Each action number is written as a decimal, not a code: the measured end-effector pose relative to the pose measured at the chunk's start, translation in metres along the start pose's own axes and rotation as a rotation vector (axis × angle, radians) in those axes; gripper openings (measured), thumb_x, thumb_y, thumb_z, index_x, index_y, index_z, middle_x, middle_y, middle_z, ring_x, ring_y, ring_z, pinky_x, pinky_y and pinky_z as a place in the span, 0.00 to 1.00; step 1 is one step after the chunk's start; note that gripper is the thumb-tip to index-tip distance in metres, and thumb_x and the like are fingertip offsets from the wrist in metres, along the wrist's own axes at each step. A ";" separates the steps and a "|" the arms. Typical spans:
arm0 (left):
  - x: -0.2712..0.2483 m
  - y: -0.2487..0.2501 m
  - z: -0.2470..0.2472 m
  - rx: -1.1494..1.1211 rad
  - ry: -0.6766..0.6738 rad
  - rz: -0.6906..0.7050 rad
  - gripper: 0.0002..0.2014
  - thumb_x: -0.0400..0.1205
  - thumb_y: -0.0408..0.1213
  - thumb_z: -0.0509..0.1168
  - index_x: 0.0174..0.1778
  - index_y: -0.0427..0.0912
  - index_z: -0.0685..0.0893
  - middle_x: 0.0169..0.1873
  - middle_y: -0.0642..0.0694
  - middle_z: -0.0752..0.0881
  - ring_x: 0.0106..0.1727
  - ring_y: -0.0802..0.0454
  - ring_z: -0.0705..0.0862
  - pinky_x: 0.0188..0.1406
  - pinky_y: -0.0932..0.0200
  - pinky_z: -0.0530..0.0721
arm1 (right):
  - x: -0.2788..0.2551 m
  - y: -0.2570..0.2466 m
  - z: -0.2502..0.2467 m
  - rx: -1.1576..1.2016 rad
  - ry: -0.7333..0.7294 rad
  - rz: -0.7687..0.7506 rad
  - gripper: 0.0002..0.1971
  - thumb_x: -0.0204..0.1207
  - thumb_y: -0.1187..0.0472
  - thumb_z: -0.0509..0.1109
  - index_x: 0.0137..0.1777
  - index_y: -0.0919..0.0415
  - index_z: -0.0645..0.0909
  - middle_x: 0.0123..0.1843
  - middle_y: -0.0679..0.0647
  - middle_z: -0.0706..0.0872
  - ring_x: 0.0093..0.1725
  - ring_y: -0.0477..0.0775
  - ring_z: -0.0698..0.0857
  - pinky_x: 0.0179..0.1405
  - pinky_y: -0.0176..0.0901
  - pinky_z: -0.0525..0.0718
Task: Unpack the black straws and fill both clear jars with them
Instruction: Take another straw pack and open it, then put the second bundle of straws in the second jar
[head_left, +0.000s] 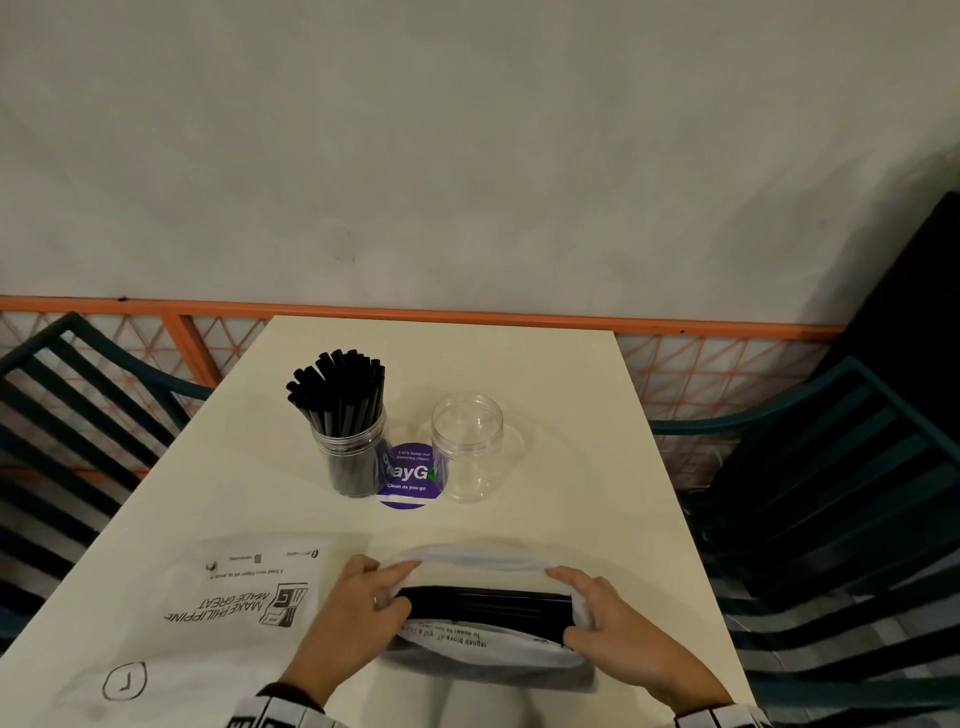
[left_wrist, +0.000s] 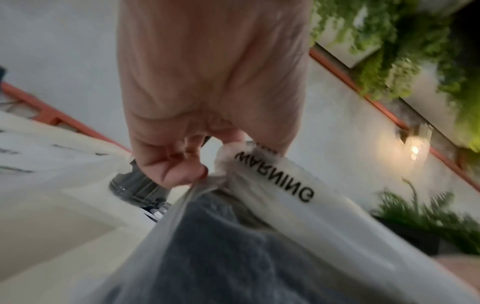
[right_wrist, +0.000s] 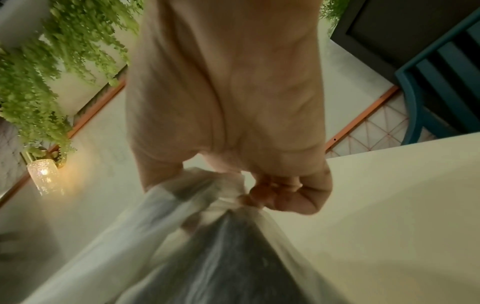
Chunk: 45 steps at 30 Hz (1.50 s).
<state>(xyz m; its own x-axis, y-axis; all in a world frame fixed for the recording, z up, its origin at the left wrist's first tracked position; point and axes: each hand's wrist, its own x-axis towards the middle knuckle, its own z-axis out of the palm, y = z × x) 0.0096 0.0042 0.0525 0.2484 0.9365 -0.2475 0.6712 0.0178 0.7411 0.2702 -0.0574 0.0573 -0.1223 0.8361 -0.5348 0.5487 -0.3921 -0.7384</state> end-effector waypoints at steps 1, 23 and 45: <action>-0.001 0.001 -0.001 -0.012 0.001 -0.007 0.21 0.78 0.30 0.62 0.67 0.50 0.78 0.47 0.54 0.70 0.48 0.63 0.73 0.53 0.70 0.65 | 0.002 0.001 0.001 -0.045 0.015 0.004 0.27 0.77 0.61 0.61 0.74 0.41 0.60 0.61 0.52 0.67 0.52 0.48 0.72 0.58 0.38 0.73; -0.027 0.056 -0.015 -0.124 0.150 0.501 0.17 0.75 0.40 0.65 0.58 0.60 0.78 0.52 0.63 0.83 0.55 0.66 0.80 0.53 0.71 0.78 | 0.047 -0.076 0.041 -0.429 0.303 -0.620 0.18 0.72 0.54 0.66 0.63 0.52 0.75 0.61 0.52 0.84 0.59 0.52 0.82 0.58 0.48 0.82; -0.004 0.017 -0.010 -0.497 0.285 0.158 0.23 0.63 0.41 0.79 0.26 0.26 0.74 0.23 0.42 0.75 0.29 0.51 0.69 0.29 0.60 0.69 | 0.026 -0.054 0.006 -0.042 0.166 -0.396 0.16 0.72 0.58 0.65 0.61 0.55 0.79 0.53 0.54 0.89 0.52 0.48 0.87 0.57 0.45 0.85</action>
<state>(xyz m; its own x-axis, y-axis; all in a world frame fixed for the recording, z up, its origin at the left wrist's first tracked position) 0.0132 0.0042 0.0725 0.0755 0.9970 0.0156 0.2164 -0.0316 0.9758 0.2324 -0.0169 0.0807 -0.1970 0.9707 -0.1377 0.5197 -0.0157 -0.8542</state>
